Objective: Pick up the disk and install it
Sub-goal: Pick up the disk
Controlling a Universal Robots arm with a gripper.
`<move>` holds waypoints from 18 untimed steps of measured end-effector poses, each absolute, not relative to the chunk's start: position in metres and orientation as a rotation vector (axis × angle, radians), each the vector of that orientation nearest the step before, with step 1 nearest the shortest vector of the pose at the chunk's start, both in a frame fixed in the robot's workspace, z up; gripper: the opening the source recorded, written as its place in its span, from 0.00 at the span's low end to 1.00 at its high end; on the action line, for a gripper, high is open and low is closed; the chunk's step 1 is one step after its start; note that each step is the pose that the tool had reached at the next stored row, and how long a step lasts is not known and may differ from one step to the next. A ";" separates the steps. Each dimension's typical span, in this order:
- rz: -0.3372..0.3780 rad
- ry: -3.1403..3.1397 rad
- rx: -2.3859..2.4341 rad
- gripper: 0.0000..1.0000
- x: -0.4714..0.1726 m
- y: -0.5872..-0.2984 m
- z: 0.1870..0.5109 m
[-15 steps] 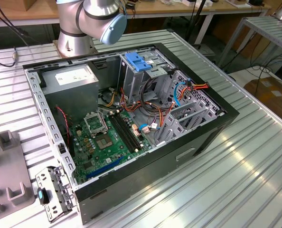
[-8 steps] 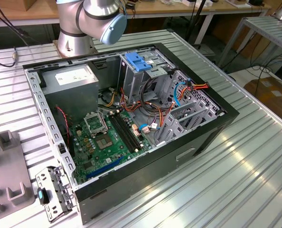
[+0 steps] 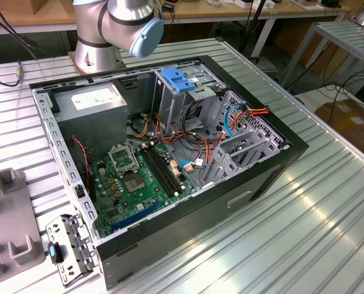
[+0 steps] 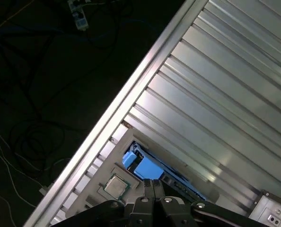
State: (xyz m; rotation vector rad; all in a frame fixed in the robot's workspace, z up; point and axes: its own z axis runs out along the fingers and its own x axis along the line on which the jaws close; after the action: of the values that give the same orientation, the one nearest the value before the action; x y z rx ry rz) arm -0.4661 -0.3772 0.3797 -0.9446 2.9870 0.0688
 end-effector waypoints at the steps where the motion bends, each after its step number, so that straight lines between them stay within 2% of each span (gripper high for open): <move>1: 0.069 2.987 -0.945 0.11 -0.466 -0.377 0.380; 15: 0.070 2.823 -1.374 0.11 -0.466 -0.377 0.380; 17: 0.070 2.796 -1.429 0.11 -0.466 -0.377 0.379; 18: 0.070 2.781 -1.460 0.17 -0.466 -0.377 0.379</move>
State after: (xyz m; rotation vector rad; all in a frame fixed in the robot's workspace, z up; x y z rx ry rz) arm -0.4661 -0.3772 0.3794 -1.4601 2.7806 0.0701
